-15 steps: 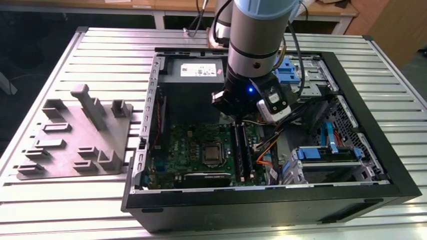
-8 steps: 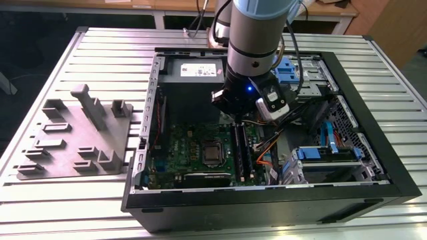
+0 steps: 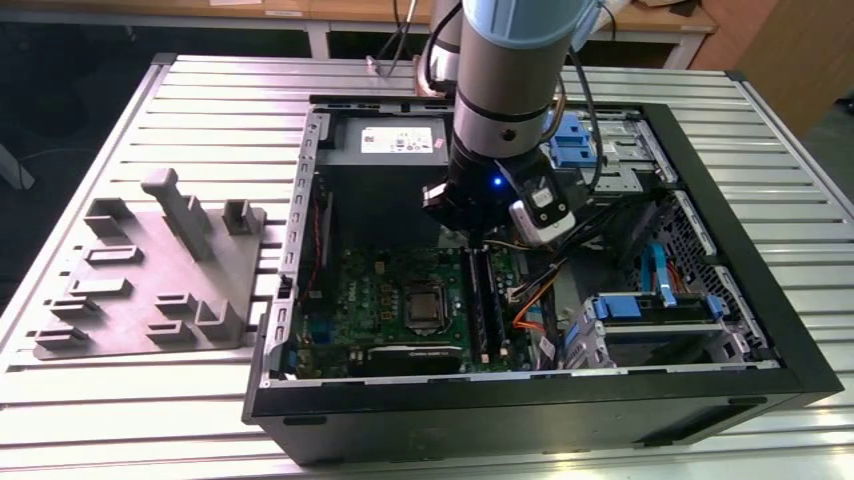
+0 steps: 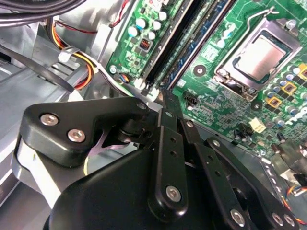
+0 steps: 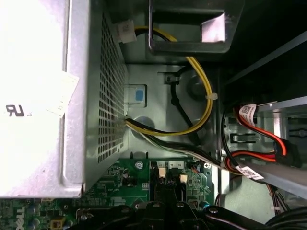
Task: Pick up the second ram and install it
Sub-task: 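Press down the second ram until it locks into place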
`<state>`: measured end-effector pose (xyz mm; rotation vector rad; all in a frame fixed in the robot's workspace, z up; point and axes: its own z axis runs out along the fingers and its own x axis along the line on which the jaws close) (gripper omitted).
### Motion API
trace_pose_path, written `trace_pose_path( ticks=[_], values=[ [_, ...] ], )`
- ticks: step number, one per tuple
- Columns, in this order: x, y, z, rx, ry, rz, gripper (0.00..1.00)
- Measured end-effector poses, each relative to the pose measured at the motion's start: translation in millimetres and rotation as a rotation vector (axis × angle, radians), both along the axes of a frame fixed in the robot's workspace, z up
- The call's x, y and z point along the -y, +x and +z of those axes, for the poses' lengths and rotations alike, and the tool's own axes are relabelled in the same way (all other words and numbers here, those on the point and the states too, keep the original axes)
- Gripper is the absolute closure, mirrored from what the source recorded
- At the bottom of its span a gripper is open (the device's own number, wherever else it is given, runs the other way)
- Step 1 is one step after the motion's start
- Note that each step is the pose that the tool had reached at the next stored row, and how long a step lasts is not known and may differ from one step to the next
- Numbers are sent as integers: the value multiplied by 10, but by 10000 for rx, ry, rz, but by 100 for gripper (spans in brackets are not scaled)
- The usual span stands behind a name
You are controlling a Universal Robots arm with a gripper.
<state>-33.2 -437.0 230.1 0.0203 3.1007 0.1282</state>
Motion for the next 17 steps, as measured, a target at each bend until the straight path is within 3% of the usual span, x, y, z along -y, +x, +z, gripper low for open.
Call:
trace_pose_path(
  ticks=[17],
  values=[
    [1, -1, -92, -1, -3, 0, 90]
  ],
)
